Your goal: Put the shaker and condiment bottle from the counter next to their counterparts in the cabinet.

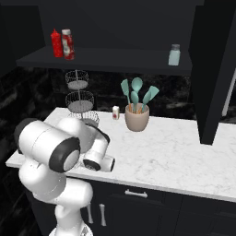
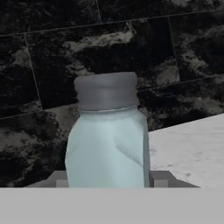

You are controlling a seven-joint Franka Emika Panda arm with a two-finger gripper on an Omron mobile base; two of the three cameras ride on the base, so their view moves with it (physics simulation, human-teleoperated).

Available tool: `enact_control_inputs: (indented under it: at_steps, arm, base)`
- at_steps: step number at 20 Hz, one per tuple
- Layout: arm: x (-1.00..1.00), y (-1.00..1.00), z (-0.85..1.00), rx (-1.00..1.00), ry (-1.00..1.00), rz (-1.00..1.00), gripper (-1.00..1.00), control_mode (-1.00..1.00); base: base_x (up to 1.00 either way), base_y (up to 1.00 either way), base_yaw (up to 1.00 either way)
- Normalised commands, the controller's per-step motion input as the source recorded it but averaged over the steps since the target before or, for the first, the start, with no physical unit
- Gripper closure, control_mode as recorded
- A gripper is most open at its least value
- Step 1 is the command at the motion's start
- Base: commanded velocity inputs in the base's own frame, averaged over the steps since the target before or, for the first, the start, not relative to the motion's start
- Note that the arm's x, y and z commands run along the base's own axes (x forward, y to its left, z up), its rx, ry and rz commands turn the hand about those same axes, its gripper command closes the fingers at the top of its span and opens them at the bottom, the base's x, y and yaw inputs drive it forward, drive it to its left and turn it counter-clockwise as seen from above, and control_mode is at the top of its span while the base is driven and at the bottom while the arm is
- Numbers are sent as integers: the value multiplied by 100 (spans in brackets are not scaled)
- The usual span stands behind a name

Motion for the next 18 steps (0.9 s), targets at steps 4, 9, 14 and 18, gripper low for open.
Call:
enact_control_inputs:
  at_steps: [4, 9, 14, 18]
  arm:
    - [-14, -48, 72, 10, 13, -29, 100, -100]
    - [-12, -38, 83, 4, 7, -36, 100, -100]
    - [-12, -20, 89, 0, 0, -31, 100, -100]
    - [-17, -15, 79, -7, -14, -30, 100, -100]
  base:
    - [0, 0, 0]
    - [0, 0, 0]
    - [0, 0, 0]
    - [0, 0, 0]
